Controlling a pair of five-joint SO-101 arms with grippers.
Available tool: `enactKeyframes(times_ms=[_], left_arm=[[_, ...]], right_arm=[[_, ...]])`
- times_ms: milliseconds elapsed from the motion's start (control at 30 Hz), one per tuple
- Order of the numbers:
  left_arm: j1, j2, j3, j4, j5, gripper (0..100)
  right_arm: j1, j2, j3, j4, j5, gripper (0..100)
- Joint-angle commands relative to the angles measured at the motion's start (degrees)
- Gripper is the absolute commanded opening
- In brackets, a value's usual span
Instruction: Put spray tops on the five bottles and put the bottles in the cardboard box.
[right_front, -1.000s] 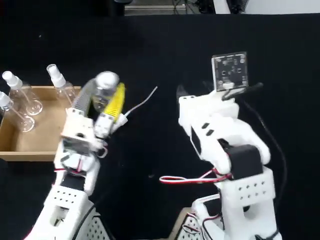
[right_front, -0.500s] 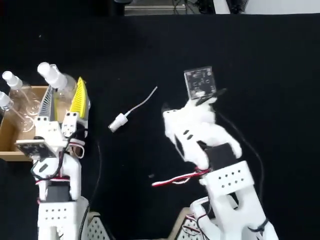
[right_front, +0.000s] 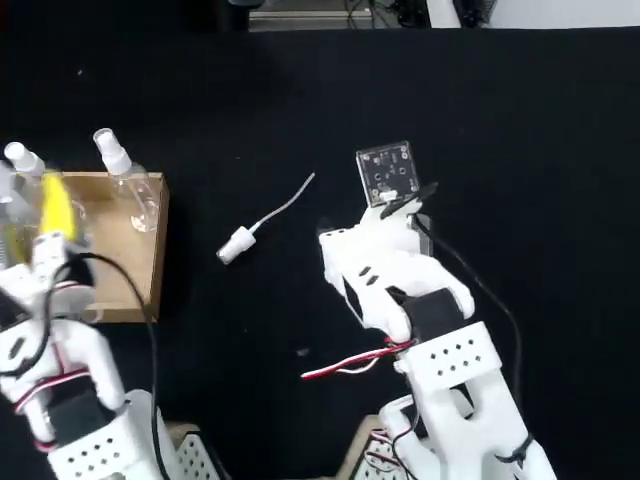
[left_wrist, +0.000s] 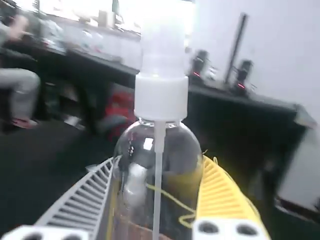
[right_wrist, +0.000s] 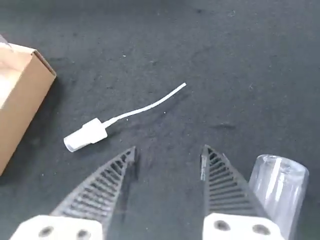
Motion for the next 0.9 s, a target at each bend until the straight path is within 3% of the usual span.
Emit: enactKeyframes(times_ms=[0,67,233,333,567,867], left_arm=[[-12.00,0.79,-7.25,-0.97,0.70,3],[-17.71,0.97,-5.85,-6.77,0.70,3],[-28.88,4.04,3.12,-30.15,0.70,3],[-32.40,11.43,4.35,-37.27,0.70,3],[-39.96,43.69,-11.65,-46.77,0.70,3],[-46.81,84.13,-17.54,-83.25,0.70,3]], right_arm=[[-0.53,-1.10,-0.22,-1.76,-0.18,16.7],[-0.53,-1.10,-0.13,-1.76,-0.18,16.7],[-0.53,-1.10,1.89,-4.40,-0.18,16.7],[-0.53,-1.10,3.56,-6.86,-0.18,16.7],[-0.53,-1.10,4.26,-7.38,-0.18,16.7],[-0.53,-1.10,4.35,-7.30,-0.18,16.7]])
